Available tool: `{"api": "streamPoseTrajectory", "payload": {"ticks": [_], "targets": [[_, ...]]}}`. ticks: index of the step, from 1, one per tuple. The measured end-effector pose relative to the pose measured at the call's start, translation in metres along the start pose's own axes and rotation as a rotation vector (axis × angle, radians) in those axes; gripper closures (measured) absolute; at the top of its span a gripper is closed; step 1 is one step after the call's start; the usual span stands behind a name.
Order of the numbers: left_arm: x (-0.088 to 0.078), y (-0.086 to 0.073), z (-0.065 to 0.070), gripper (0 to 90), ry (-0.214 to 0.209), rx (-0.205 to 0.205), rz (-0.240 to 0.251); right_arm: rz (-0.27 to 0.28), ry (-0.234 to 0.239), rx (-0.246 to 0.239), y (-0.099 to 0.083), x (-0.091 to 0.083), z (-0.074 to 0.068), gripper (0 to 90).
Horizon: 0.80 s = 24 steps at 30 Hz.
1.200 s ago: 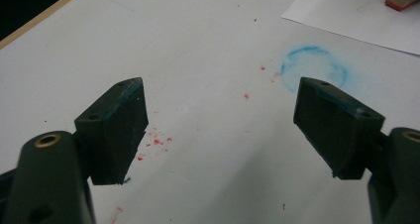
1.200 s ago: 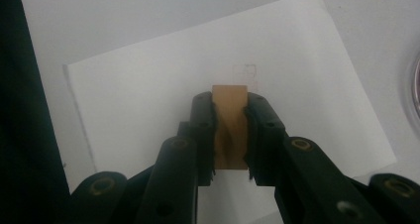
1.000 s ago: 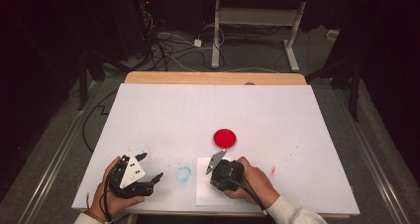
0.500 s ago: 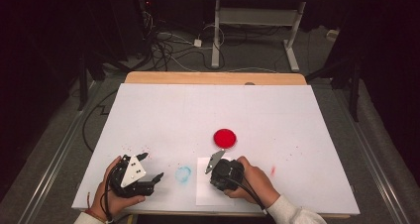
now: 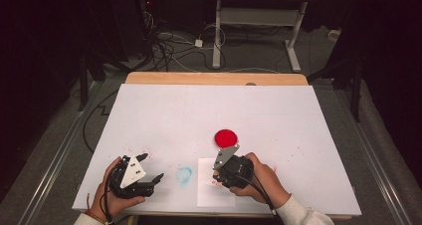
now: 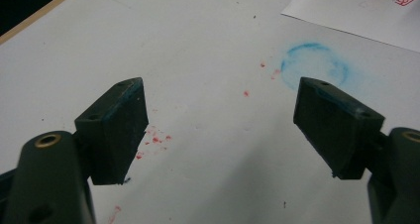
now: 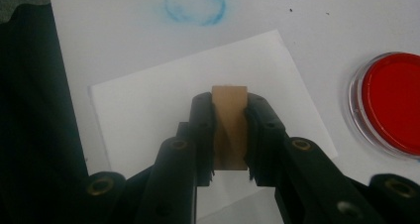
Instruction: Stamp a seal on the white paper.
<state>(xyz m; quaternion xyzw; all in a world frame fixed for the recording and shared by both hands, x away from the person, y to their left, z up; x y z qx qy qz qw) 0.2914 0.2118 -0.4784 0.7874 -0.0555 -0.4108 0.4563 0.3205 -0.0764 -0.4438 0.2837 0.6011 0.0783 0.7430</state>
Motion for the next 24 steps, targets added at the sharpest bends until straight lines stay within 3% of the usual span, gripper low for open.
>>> {"api": "streamPoseTrajectory", "payload": {"ticks": [7, 24], "targets": [[0.002, -0.002, -0.003, 20.6, -0.006, -0.009, 0.003, 0.021, 0.009, 0.012, -0.002, -0.007, 0.005, 75.8], [0.001, -0.005, -0.003, 20.5, -0.013, -0.009, -0.002, 0.041, -0.039, 0.017, -0.007, -0.023, 0.018, 75.8]]}}
Point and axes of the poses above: each handheld gripper's, and its own axes: x roughly forward along the jaws, y roughly out of its top, z roughly to its right, the point moved 3 cm from there along x, roughly forward along the jaws, and after that the axes turned 1 degree about z, right-handed, at the moved point
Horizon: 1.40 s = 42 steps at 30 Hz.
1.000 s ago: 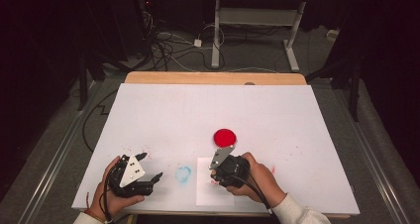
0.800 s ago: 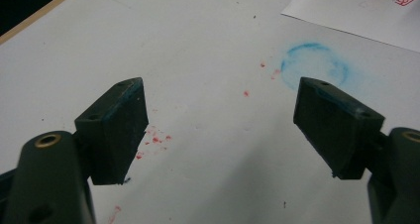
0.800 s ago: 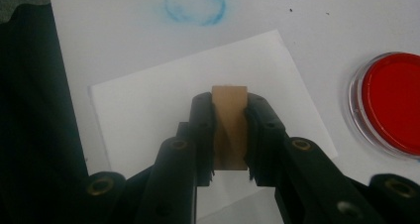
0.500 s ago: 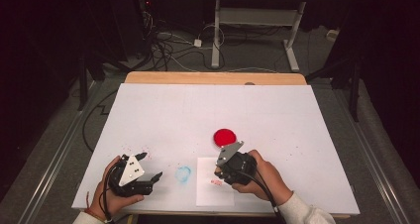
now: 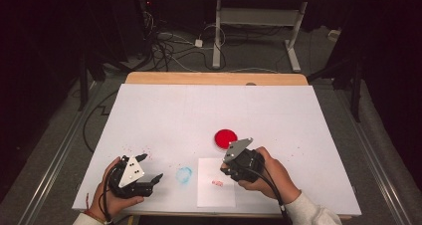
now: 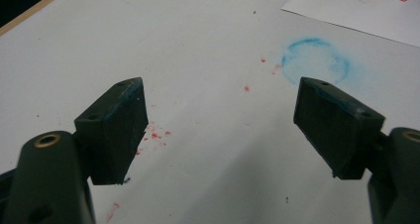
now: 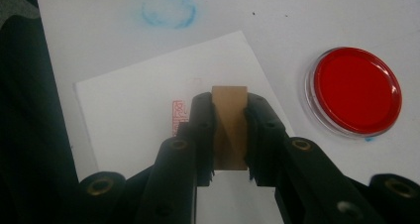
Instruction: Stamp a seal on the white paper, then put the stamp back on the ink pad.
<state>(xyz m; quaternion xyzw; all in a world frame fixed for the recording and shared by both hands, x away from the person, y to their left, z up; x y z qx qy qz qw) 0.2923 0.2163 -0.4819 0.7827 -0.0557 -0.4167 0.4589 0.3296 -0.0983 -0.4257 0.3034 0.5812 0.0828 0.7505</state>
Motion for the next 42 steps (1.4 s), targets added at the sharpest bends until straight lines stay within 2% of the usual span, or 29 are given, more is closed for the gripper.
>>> {"api": "streamPoseTrajectory", "payload": {"ticks": [4, 13, 17, 21, 27, 31, 36, 42], "targets": [[-0.001, 0.0, -0.001, 20.5, 0.002, -0.007, 0.003, 0.018, -0.009, 0.014, 0.0, -0.005, 0.005, 75.8], [-0.001, 0.0, 0.001, 20.5, 0.004, -0.003, -0.001, 0.015, -0.039, 0.037, -0.003, -0.011, 0.015, 75.8], [0.0, 0.001, 0.001, 20.5, 0.005, 0.002, -0.008, 0.031, -0.06, 0.051, -0.002, -0.017, 0.023, 75.8], [0.0, 0.001, 0.003, 20.5, 0.006, 0.012, -0.015, 0.016, -0.095, 0.057, 0.002, -0.02, 0.034, 75.8], [-0.002, 0.001, 0.004, 20.5, 0.011, 0.011, -0.013, 0.007, -0.121, 0.083, 0.015, -0.022, 0.055, 75.8], [-0.002, 0.001, 0.003, 20.5, 0.009, 0.009, -0.013, -0.023, -0.133, 0.094, 0.023, -0.012, 0.068, 75.8], [-0.002, 0.0, 0.003, 20.4, 0.007, 0.01, -0.017, -0.07, -0.131, 0.109, 0.03, 0.009, 0.079, 75.7], [-0.002, 0.0, 0.003, 20.4, 0.003, 0.006, -0.013, -0.108, -0.115, 0.134, 0.03, 0.033, 0.091, 75.6]]}}
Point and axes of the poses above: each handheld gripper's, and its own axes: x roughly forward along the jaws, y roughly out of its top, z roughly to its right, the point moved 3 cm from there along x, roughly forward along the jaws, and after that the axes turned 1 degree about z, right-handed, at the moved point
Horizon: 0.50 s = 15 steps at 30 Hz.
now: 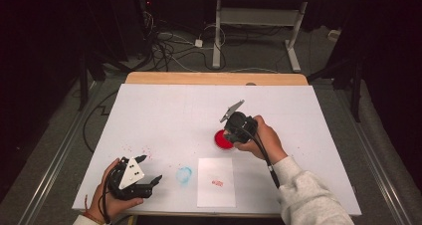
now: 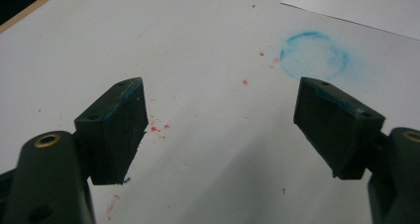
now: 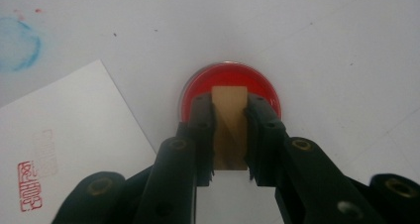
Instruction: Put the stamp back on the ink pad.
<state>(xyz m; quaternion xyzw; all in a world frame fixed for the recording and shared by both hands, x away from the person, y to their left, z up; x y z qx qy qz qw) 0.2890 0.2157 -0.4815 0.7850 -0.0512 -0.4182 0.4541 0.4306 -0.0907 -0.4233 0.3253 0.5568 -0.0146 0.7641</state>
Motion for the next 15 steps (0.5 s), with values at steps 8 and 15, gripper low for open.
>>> {"api": "streamPoseTrajectory", "payload": {"ticks": [8, 15], "targets": [[0.001, 0.0, -0.001, 20.5, -0.003, -0.001, -0.003, -0.044, 0.021, 0.035, 0.0, 0.024, 0.006, 75.5], [0.002, -0.001, 0.0, 20.4, -0.011, 0.0, -0.01, -0.066, 0.026, 0.026, 0.0, 0.034, 0.006, 74.2]]}}
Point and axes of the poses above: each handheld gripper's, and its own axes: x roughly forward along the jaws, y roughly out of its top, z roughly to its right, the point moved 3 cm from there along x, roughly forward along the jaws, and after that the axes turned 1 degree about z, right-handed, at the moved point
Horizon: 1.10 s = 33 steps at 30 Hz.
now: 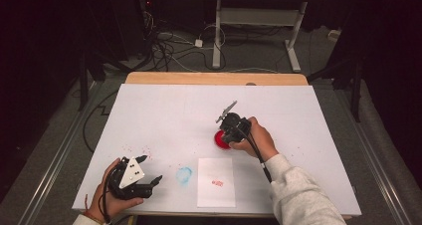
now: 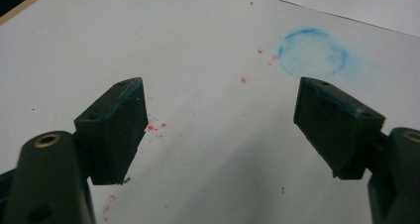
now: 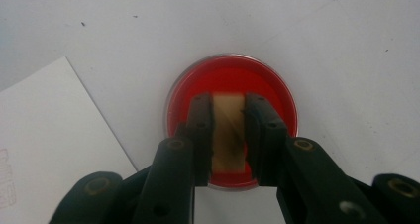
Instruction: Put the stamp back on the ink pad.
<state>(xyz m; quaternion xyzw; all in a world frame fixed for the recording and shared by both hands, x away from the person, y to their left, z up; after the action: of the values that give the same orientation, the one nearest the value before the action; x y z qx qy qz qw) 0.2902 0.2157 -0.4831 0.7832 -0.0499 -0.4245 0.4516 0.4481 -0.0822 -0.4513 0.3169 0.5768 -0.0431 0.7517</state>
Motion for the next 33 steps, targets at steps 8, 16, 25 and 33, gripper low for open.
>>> {"api": "streamPoseTrajectory", "payload": {"ticks": [8, 16, 25, 33], "targets": [[0.0002, 0.0003, 0.0002, 20.4, -0.002, 0.0, 0.0, 0.0, 0.005, 0.009, -0.0007, 0.0, 0.0014, 76.0], [0.0003, 0.0005, 0.0006, 20.4, -0.002, 0.004, -0.002, -0.009, 0.007, 0.017, -0.0008, 0.0017, 0.0016, 76.3], [-0.0004, 0.0013, 0.0013, 20.4, 0.002, 0.009, 0.003, -0.008, -0.013, 0.014, -0.0009, 0.0034, -0.0012, 76.3], [0.0003, 0.0021, 0.0012, 20.4, 0.0, 0.009, 0.002, 0.004, -0.015, 0.028, -0.002, 0.0032, -0.0017, 76.2]]}}
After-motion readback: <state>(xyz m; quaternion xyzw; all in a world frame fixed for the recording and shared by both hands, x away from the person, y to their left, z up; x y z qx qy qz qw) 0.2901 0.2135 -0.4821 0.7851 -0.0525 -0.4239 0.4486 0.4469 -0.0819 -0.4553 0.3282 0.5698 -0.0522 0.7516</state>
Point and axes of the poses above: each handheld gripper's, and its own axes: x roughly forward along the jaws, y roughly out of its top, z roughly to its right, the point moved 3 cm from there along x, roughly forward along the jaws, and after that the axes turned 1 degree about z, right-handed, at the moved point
